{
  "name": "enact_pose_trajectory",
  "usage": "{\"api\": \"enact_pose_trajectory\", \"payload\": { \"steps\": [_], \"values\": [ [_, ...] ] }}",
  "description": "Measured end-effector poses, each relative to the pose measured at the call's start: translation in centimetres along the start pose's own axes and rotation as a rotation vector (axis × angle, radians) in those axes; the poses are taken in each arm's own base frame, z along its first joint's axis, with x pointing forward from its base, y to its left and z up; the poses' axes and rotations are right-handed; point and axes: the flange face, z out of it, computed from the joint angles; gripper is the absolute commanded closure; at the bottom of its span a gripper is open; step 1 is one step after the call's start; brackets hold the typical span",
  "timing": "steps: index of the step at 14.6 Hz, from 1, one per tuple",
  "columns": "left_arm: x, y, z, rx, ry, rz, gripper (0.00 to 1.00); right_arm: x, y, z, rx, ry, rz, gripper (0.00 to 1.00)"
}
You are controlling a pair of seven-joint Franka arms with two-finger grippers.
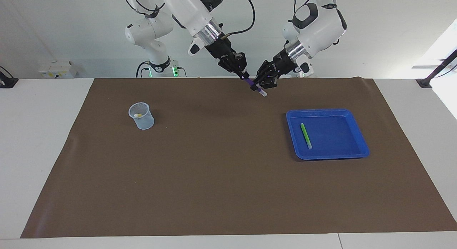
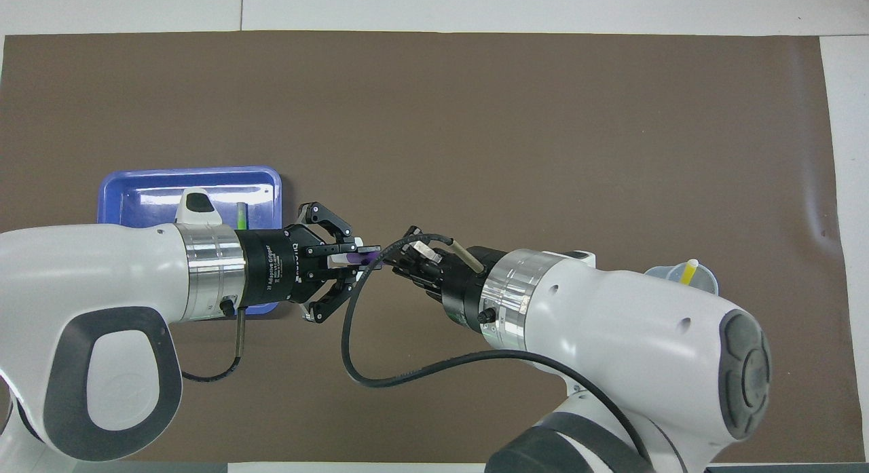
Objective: Right arm passes pens to left for tray arrangement
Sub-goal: 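Place the purple pen in the tray while the right gripper reaches the cup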
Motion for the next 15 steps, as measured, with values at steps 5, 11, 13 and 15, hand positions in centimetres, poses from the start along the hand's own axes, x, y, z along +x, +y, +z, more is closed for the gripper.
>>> {"api": "enact_pose_trajectory", "payload": {
  "steps": [5,11,13,15],
  "values": [
    [3.3,2.1,-3.1,-0.071,0.010,-0.037,1.00,-0.1,0.7,0.1,-0.080,-0.052,0.000,0.00],
    [9.3,3.2,-7.0,-0.017,0.129,0.199,1.00,5.1,3.4,-3.5,-0.365,-0.082,-0.375,0.00],
    [11.6,3.2,-8.3,0.034,0.192,0.357,1.00,7.8,5.2,-4.9,-0.449,-0.108,-0.498,0.00],
    [13.8,3.1,-9.1,0.104,0.263,0.533,1.00,11.3,7.5,-6.7,-0.522,-0.116,-0.574,0.00]
  ]
}}
